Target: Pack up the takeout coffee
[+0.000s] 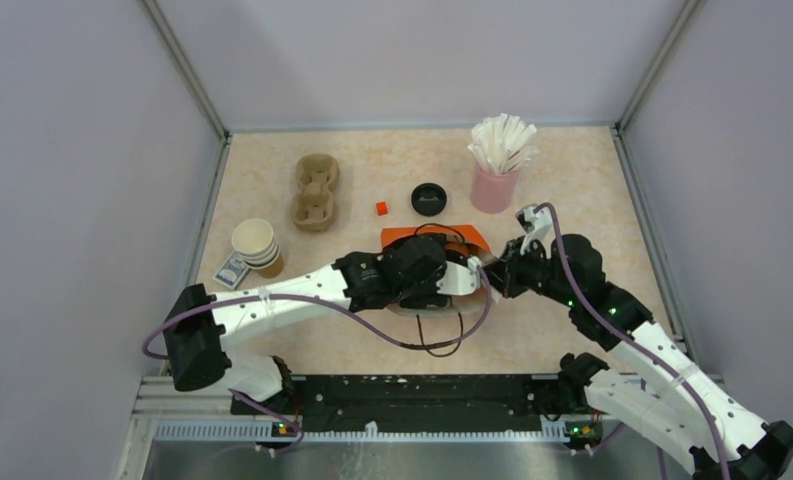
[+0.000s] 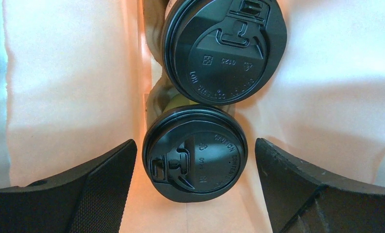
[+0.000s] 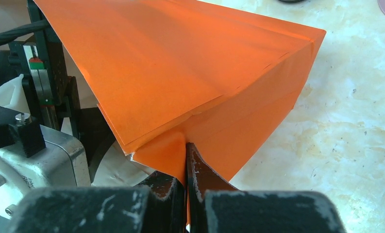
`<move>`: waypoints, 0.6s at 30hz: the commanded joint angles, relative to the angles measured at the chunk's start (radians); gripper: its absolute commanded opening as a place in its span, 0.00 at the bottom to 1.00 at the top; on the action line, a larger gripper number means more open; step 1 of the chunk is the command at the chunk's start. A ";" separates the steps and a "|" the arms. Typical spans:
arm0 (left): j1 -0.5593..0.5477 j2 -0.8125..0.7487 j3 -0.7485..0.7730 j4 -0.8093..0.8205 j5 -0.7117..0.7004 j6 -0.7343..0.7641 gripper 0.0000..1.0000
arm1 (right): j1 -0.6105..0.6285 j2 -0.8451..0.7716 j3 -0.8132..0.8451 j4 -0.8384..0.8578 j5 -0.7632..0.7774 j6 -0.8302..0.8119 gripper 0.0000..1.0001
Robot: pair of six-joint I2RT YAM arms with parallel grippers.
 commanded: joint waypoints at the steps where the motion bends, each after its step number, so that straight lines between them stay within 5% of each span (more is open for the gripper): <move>1: -0.003 -0.024 0.046 -0.001 0.035 -0.068 0.92 | 0.008 0.005 0.029 0.033 -0.026 0.010 0.00; 7: -0.005 -0.036 0.059 0.008 0.050 -0.089 0.88 | 0.008 0.007 0.025 0.030 -0.029 0.009 0.00; 18: -0.008 -0.028 0.077 0.004 0.132 -0.101 0.45 | 0.008 0.009 0.022 0.030 -0.035 -0.001 0.00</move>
